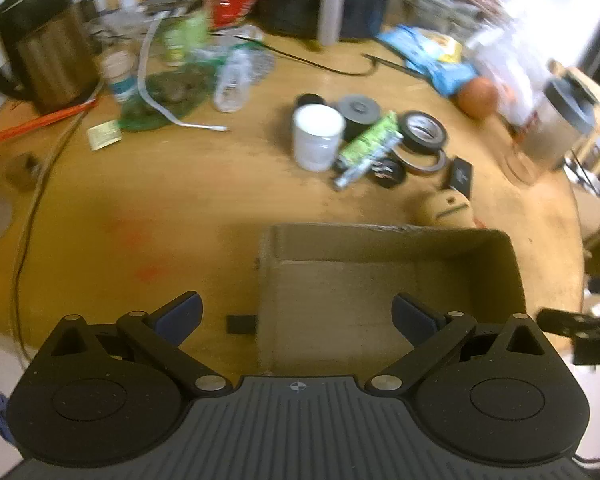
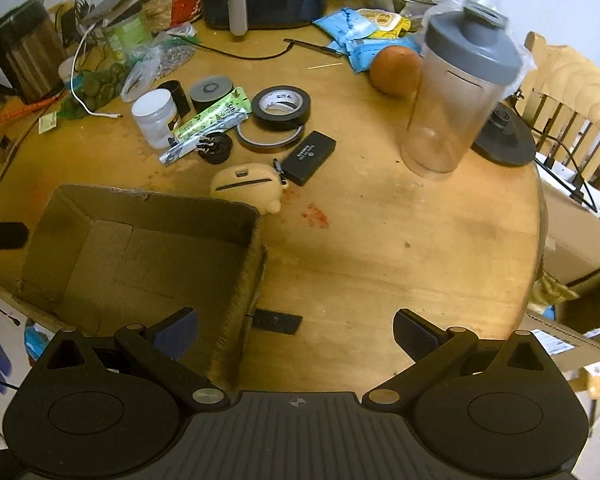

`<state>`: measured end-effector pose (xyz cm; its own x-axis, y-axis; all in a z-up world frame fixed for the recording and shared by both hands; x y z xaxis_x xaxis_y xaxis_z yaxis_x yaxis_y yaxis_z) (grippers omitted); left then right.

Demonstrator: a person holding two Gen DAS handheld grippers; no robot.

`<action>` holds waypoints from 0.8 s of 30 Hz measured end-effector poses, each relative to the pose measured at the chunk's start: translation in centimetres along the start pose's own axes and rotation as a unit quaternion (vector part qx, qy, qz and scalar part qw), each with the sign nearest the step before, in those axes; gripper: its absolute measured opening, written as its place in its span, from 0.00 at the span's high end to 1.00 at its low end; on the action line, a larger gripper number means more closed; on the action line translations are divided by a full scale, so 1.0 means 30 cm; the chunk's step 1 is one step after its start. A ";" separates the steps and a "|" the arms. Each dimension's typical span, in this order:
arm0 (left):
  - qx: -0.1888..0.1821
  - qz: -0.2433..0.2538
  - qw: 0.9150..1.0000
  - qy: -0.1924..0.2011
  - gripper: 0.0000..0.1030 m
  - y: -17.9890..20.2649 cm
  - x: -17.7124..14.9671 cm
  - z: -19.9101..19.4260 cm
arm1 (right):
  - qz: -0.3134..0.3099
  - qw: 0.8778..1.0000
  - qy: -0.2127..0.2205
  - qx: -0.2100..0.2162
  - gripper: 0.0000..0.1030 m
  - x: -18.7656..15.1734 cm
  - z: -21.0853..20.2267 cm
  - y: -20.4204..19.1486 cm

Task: Organize objects
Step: 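Grasp the black power bank beside the cardboard box with the right gripper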

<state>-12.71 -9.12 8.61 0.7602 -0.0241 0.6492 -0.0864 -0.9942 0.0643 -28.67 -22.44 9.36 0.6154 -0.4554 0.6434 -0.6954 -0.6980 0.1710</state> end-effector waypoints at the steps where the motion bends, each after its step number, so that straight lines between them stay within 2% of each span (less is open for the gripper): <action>1: -0.006 0.004 1.000 -0.004 0.00 0.006 0.000 0.008 | -0.001 1.000 -0.003 -0.002 0.00 0.003 0.007 -0.015; 7: -0.026 0.014 0.999 -0.020 0.00 0.003 0.011 0.047 | 0.004 1.000 -0.028 -0.013 0.00 0.014 0.055 -0.103; 14: -0.040 0.028 0.998 -0.032 0.01 -0.039 0.073 0.088 | 0.009 0.999 -0.031 -0.019 0.00 0.076 0.078 -0.177; 20: -0.051 0.045 0.997 -0.021 0.01 -0.039 0.154 0.091 | -0.006 1.000 -0.017 -0.024 0.00 0.184 0.061 -0.227; 24: -0.058 0.052 0.997 -0.013 0.01 -0.023 0.187 0.088 | -0.012 0.999 -0.012 -0.031 0.00 0.218 0.059 -0.221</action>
<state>-6.69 -8.86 10.21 0.7602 -0.1302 0.6365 -0.2383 -0.9673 0.0866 -19.37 -21.77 11.12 0.6401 -0.4519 0.6213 -0.7012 -0.6741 0.2321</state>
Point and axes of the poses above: each gripper's, at about its wrist camera, not at the fingertips, and z roughly the way its jaws point, y to its right, x to its top, the point moved 3 cm from there along z, roughly the way its jaws point, and after that the axes turned 14 degrees about y, right-handed, at the moved point
